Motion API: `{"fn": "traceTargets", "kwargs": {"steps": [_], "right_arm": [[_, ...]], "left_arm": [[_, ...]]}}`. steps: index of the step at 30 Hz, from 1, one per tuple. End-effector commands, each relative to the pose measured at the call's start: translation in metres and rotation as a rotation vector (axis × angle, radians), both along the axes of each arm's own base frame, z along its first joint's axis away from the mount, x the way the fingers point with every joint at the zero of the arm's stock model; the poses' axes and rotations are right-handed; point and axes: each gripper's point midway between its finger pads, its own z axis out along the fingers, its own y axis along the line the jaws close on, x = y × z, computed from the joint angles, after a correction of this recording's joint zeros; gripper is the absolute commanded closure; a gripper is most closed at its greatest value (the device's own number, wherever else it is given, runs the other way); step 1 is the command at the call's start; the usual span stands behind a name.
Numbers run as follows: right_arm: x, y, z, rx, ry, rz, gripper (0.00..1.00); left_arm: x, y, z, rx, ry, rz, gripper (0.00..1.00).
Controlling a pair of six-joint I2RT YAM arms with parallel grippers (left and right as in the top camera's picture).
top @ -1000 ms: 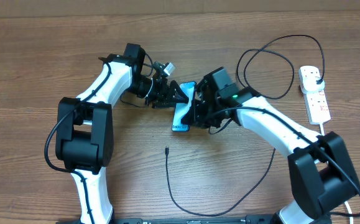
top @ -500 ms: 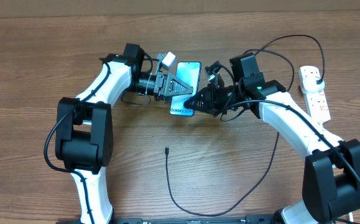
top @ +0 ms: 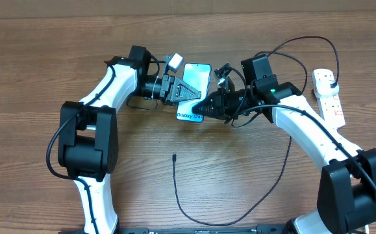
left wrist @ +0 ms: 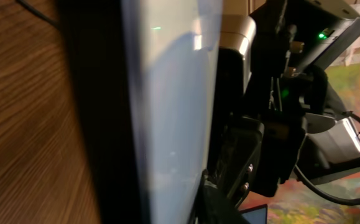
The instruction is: Plug charger to phone and switch on socket
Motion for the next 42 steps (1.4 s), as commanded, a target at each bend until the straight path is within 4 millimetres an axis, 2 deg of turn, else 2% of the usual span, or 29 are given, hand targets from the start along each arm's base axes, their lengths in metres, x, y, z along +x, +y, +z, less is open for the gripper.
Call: {"fn": "traceTargets", "kwargs": {"steps": [1, 3, 4, 9, 13, 16, 19, 23, 26, 29, 37, 42], "right_arm": [[0.004, -0.004, -0.01, -0.084, -0.026, -0.032, 0.91], [0.004, -0.004, -0.01, -0.084, -0.026, -0.032, 0.84], [0.003, -0.004, -0.01, -0.084, -0.026, -0.032, 0.77], [0.004, -0.005, -0.011, -0.085, -0.041, -0.023, 0.6], [0.01, -0.017, -0.011, -0.083, -0.025, -0.053, 0.5], [0.017, -0.033, -0.012, -0.089, -0.006, -0.097, 0.41], [0.026, -0.054, -0.016, -0.109, -0.013, -0.134, 0.29], [0.038, -0.09, -0.032, -0.214, 0.013, -0.24, 0.01], [0.04, -0.112, -0.045, -0.316, 0.034, -0.299, 0.0], [0.042, -0.119, -0.052, -0.37, 0.031, -0.32, 0.0], [0.043, -0.122, -0.053, -0.388, 0.026, -0.329, 0.0], [0.043, -0.122, -0.053, -0.388, 0.026, -0.329, 0.0]], "left_arm": [[0.0, -0.005, 0.015, -0.053, -0.003, -0.014, 0.87], [0.0, -0.005, 0.015, -0.053, -0.002, -0.014, 0.93], [0.0, -0.005, 0.015, -0.053, -0.002, -0.014, 0.96], [0.0, -0.005, 0.015, -0.053, -0.002, -0.014, 0.96], [0.001, -0.005, 0.006, -0.006, -0.01, -0.011, 0.96], [0.001, -0.001, -0.021, 0.168, 0.043, 0.003, 0.96], [-0.009, 0.008, -0.05, 0.371, 0.141, 0.005, 0.96], [-0.032, 0.014, -0.061, 0.487, 0.249, -0.032, 0.96], [-0.052, 0.017, -0.057, 0.523, 0.368, -0.067, 0.96], [-0.07, 0.019, -0.054, 0.569, 0.465, -0.105, 0.96], [-0.112, 0.015, -0.038, 0.648, 0.66, -0.208, 0.96], [-0.124, 0.006, -0.036, 0.681, 0.703, -0.24, 0.96]]}}
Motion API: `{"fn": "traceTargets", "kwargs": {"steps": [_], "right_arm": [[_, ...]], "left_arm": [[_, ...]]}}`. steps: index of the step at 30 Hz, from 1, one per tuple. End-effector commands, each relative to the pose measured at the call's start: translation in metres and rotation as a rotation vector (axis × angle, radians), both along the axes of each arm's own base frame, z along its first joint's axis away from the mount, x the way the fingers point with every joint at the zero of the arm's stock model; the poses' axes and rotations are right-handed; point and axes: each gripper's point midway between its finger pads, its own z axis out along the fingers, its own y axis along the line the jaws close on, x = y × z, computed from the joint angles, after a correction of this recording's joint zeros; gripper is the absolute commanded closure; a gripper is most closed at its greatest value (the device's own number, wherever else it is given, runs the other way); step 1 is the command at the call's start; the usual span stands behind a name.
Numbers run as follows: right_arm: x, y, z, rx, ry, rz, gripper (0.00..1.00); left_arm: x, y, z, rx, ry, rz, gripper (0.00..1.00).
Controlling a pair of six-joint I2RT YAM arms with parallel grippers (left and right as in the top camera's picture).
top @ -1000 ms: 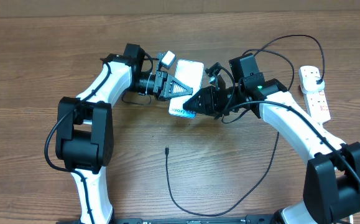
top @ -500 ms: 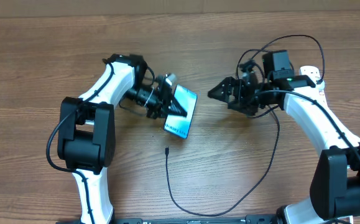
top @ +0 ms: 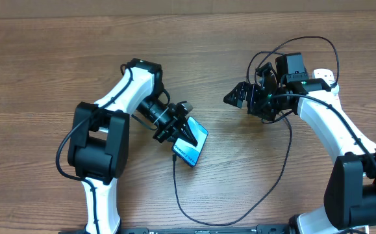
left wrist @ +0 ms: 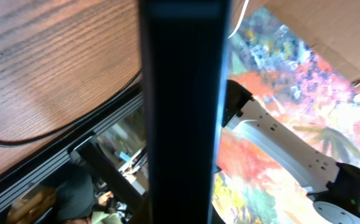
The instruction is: Plug charger to phone and switch on socket
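My left gripper [top: 182, 134] is shut on the blue phone [top: 193, 148] and holds it tilted over the middle of the table. In the left wrist view the phone [left wrist: 183, 112] fills the centre as a dark edge-on bar. The black charger cable [top: 178, 188] lies on the table, and its plug end [top: 174, 156] sits right beside the phone's lower edge. The white socket strip [top: 326, 79] lies at the far right, partly hidden behind my right arm. My right gripper [top: 230, 99] hovers right of the phone, apart from it, and its jaws cannot be made out.
The cable loops toward the front edge and back up under my right arm [top: 324, 130] to the strip. More black wires [top: 304, 42] arc over the right arm. The wooden table [top: 45, 65] also shows in the left wrist view [left wrist: 43, 56].
My left gripper has carried the phone from the back middle toward the front, next to the cable's plug end. My right gripper has left the phone and now stands farther right.
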Motion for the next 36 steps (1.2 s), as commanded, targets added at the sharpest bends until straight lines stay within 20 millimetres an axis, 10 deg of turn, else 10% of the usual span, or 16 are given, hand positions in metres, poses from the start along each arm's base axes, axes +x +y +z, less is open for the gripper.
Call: {"fn": "traceTargets", "kwargs": {"steps": [1, 16, 36], "right_arm": [[0.001, -0.001, 0.002, -0.013, -0.018, 0.004, 0.0], [0.001, -0.001, 0.002, -0.013, -0.018, 0.004, 0.0], [0.001, -0.001, 0.002, -0.013, -0.018, 0.004, 0.0]], "left_arm": [[-0.004, -0.011, 0.006, 0.011, 0.029, -0.002, 0.96], [-0.046, -0.046, 0.007, 0.236, 0.269, -0.025, 0.96], [-0.051, -0.042, 0.001, 0.383, 0.357, 0.01, 0.96]]}}
